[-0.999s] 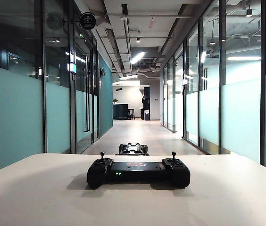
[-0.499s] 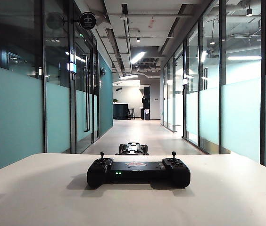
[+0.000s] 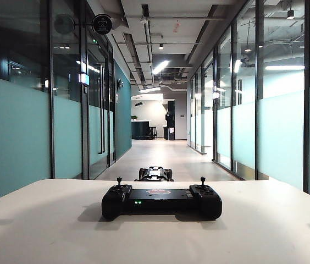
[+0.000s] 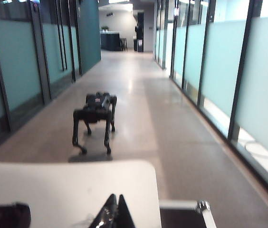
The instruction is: Push the left joystick on the remote control sitting on the white table forward to make the robot dog walk in a straight line until it approaches the door.
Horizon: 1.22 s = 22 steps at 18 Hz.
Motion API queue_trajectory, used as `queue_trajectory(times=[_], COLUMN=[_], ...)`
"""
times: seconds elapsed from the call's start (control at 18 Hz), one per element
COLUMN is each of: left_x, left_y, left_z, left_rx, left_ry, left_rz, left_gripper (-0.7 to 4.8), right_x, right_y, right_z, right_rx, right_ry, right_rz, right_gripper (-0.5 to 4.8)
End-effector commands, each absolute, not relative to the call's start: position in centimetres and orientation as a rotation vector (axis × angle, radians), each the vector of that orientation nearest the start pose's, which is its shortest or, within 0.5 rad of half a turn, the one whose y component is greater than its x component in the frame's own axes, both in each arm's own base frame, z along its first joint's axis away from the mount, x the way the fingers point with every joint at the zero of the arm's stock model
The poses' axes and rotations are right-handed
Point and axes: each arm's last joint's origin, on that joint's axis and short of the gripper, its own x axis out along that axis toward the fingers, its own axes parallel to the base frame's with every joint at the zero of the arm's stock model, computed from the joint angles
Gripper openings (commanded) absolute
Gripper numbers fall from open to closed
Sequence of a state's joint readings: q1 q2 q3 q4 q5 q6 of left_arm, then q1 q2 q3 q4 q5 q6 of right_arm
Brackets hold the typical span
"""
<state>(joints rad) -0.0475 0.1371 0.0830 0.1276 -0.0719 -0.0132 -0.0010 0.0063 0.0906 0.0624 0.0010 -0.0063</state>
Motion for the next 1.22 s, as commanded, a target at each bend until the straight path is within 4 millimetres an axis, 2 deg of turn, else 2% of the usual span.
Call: queue_trajectory(times=[0.06, 0.33, 0.67, 1.22], left_x=[11.2, 14.0, 17.8, 22.9], left_y=[-0.5, -1.2, -3.2, -5.0], left_z=[20.4, 21.5, 21.5, 20.7], left_rx=[-0.016, -0.015, -0.012, -0.038], left_ry=[-0.093, -0.046, 0.047, 0.208], left_rz=[-0.014, -0.077, -0.183, -0.389], left_gripper=[-0.06, -0.06, -0.06, -0.06], right_x=[9.3, 10.1, 11.4, 13.7], right_y=[0.1, 0.2, 0.5, 3.3], right_z=[20.6, 21.0, 20.5, 19.1], right_rx=[-0.013, -0.014, -0.012, -0.059], right_ry=[-0.146, -0.127, -0.066, 0.038], right_rz=[0.044, 0.074, 0.132, 0.266], right_gripper=[-0.06, -0.06, -0.06, -0.06])
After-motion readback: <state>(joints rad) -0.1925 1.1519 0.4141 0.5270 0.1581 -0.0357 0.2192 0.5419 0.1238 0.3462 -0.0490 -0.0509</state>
